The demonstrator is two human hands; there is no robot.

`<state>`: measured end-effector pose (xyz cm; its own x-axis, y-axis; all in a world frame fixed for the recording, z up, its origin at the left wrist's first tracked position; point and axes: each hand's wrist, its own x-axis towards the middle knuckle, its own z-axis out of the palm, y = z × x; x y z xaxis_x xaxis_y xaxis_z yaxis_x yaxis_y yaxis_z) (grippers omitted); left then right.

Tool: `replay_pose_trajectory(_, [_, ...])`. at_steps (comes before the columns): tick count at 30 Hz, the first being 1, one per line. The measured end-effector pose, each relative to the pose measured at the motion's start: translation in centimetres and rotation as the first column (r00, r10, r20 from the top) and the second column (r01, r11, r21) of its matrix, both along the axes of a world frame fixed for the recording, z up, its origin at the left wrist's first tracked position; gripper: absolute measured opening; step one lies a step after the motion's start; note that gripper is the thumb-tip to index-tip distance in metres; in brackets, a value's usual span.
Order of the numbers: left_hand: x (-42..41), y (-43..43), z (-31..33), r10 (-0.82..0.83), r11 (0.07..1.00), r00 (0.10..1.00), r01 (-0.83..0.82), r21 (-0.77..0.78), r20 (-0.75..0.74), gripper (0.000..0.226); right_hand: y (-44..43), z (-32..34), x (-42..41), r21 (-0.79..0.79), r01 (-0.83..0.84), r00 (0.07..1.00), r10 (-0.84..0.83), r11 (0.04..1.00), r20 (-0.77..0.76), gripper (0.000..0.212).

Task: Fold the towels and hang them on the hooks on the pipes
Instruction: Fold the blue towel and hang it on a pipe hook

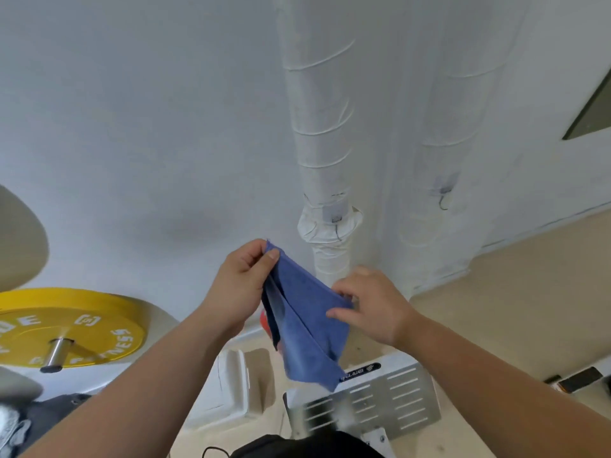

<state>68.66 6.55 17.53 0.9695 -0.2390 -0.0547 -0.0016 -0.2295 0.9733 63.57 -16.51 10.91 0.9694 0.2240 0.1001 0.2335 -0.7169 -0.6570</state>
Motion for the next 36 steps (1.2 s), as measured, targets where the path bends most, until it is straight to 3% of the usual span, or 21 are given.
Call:
replay_pose_trajectory(3, [2.0, 2.2, 1.2, 0.071, 0.997, 0.995, -0.070, -0.023, 0.073, 0.038, -1.8, 1.0, 2.3, -0.218, -0.083, 0.990, 0.106, 0.972, 0.094, 0.035])
replay_pose_trajectory(7, [4.7, 4.4, 2.6, 0.081, 0.997, 0.990, -0.078, -0.028, 0.119, 0.027, -4.2, 2.9, 5.1, -0.442, -0.035, 0.948, 0.170, 0.896, 0.269, 0.038])
replay_pose_trajectory(12, [8.0, 7.6, 4.2, 0.122, 0.992, 0.983, -0.118, -0.034, 0.136, 0.026, -5.9, 5.7, 6.8, -0.543, 0.036, 0.982, 0.073, 0.839, 0.177, 0.029])
replay_pose_trajectory(17, [10.6, 10.0, 4.9, 0.170, 0.984, 0.979, -0.163, -0.066, 0.117, 0.027, -5.5, 9.6, 7.3, -0.313, 0.144, 0.974, -0.079, 0.939, 0.211, 0.020])
replay_pose_trajectory(20, [11.5, 10.9, 5.1, 0.169, 0.982, 0.983, -0.161, -0.102, 0.071, 0.025, -4.0, 12.6, 7.5, -0.056, 0.271, 0.948, -0.256, 0.961, 0.189, 0.021])
replay_pose_trajectory(23, [12.1, 11.7, 5.3, 0.126, 0.981, 0.991, -0.119, -0.150, 0.038, 0.026, -2.2, 14.7, 7.4, 0.352, 0.332, 0.926, -0.374, 0.875, 0.057, 0.023])
replay_pose_trajectory(26, [12.7, 12.7, 5.6, 0.106, 0.977, 0.994, -0.102, -0.188, 0.007, 0.027, -0.1, 15.1, 7.4, 0.577, 0.383, 0.896, -0.442, 0.722, -0.042, 0.020])
replay_pose_trajectory(31, [13.4, 13.9, 4.4, 0.098, 0.978, 0.993, -0.108, -0.179, -0.062, 0.029, 2.6, 12.9, 7.2, 0.596, 0.533, 0.816, -0.551, 0.600, -0.175, 0.023])
replay_pose_trajectory(36, [13.4, 14.4, 0.9, 0.187, 0.976, 0.970, -0.201, -0.083, -0.154, 0.026, 6.4, 8.4, 7.4, 0.447, 0.747, 0.620, -0.758, 0.492, -0.201, 0.021])
